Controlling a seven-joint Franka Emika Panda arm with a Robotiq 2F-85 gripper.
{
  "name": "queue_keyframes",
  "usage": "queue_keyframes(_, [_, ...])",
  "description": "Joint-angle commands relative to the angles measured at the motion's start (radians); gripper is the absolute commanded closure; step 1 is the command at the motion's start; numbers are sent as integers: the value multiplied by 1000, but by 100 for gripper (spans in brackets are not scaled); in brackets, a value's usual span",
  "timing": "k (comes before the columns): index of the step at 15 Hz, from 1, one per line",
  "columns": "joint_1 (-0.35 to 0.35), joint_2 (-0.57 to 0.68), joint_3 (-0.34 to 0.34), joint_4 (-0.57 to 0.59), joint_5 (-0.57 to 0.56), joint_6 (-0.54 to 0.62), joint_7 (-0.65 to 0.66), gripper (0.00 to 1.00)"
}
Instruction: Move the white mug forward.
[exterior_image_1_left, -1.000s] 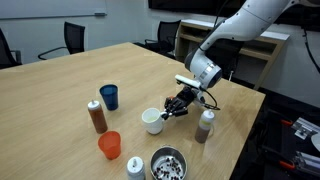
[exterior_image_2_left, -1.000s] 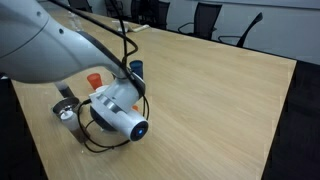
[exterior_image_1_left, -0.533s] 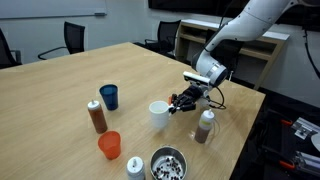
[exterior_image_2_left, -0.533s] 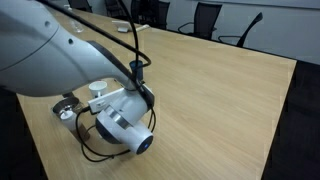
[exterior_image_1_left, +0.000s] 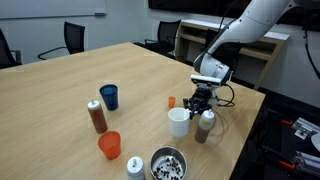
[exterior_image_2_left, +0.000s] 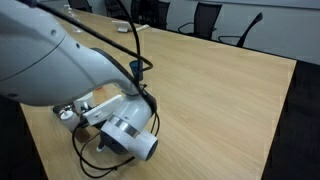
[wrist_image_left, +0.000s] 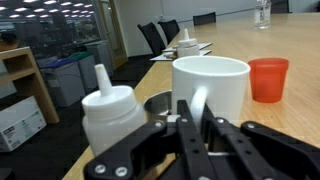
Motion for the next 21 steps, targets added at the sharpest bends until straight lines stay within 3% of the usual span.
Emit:
queue_keyframes(1, [-7,11,-18,20,-87,-96,2,97])
queue_keyframes(19, [61,136,-17,178,-128,-36,43,97])
queue_keyframes(20, [59,135,-16,178,-125,-36,44,62])
queue_keyframes(21, [57,136,-16,180,-124,-38,42,60])
